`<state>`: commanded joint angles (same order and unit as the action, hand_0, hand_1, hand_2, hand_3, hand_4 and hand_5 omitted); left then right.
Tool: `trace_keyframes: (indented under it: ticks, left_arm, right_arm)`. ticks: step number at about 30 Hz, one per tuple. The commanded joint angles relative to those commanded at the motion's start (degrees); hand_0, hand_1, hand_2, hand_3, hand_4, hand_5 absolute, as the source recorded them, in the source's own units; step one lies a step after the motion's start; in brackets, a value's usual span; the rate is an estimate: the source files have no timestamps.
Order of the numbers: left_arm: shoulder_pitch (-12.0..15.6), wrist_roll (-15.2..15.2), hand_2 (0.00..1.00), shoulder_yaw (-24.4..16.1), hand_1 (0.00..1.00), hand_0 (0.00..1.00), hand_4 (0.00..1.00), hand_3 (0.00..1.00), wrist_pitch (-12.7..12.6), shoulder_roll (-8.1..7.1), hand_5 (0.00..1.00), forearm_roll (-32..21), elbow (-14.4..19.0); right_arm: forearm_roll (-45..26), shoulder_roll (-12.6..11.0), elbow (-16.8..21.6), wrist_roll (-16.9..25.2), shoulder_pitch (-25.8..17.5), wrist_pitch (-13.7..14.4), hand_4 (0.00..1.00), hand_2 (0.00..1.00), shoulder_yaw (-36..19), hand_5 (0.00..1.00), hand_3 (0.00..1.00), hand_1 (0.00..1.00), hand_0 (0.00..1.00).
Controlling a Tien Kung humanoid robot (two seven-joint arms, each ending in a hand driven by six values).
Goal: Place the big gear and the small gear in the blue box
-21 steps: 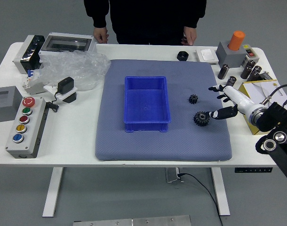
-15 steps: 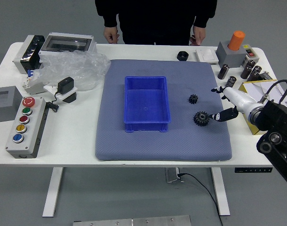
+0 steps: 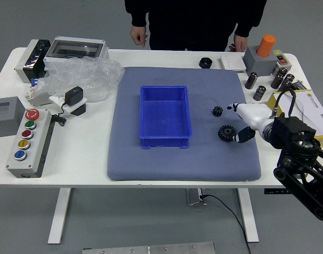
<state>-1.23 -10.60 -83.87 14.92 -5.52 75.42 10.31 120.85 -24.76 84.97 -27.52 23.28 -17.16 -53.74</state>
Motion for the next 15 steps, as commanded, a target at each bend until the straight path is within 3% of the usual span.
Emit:
trace_keyframes:
  ticks: [15]
  left_arm:
    - [-0.03,-0.04,0.828,0.15,0.82,0.847,0.745,0.859,0.03,0.01,0.303,0.0,0.0]
  right_arm:
    - [3.41,0.38,-3.94,2.71,1.37,2.0,0.874,0.749,4.46,0.197,0.832,0.704,0.757]
